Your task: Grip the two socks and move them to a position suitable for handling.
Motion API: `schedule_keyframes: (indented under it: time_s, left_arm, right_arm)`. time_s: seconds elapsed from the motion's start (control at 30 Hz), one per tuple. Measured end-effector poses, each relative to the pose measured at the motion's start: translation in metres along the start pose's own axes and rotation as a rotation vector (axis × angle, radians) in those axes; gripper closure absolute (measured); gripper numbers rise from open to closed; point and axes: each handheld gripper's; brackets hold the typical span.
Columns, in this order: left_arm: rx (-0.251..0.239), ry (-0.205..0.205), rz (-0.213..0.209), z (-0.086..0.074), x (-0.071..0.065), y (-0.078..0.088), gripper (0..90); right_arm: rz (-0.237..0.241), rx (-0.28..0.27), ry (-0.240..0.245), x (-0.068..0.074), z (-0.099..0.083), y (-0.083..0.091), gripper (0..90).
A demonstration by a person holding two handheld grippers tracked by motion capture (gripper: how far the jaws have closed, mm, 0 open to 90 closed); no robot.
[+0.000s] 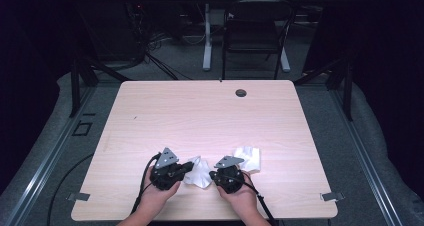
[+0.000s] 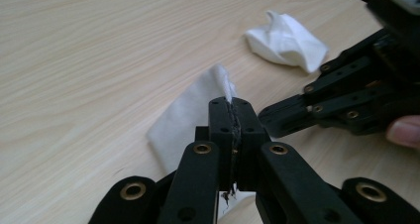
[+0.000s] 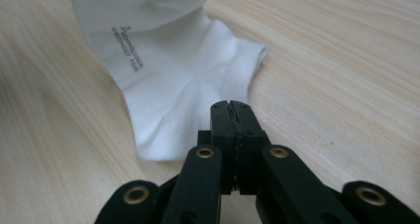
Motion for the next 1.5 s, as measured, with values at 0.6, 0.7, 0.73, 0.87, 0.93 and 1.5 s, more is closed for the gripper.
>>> schedule_keyframes:
  time_s: [0.6, 0.7, 0.73, 0.87, 0.93, 1.5]
  left_arm:
    - [-0.024, 0.134, 0.073, -0.021, 0.035, 0.033, 89.0]
    - [-0.033, 0.142, 0.068, -0.021, 0.037, 0.033, 88.9]
    - [-0.037, 0.144, 0.068, -0.021, 0.037, 0.033, 88.9]
    - [-0.047, 0.148, 0.065, -0.021, 0.037, 0.036, 88.9]
    - [-0.045, 0.151, 0.072, -0.022, 0.036, 0.038, 88.9]
    - [-0.030, 0.099, 0.162, -0.030, 0.036, 0.048, 70.1]
  right_arm:
    - [0.041, -0.056, 0.037, 0.022, 0.012, -0.004, 89.0]
    - [0.045, -0.064, 0.054, 0.030, 0.017, -0.009, 87.9]
    - [0.040, -0.065, 0.055, 0.030, 0.018, -0.011, 87.6]
    - [0.030, -0.029, 0.030, 0.028, 0.019, -0.021, 89.3]
    - [0.037, -0.021, 0.027, 0.026, 0.018, -0.021, 90.0]
    - [0.046, 0.032, 0.070, 0.009, -0.001, 0.006, 90.0]
Point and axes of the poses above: each handheld gripper's, and its own axes: y roughly backward along the jaws, z roughly out of its top, x roughly to its left, and after that the axes turned 7 degrees about -z, right-handed
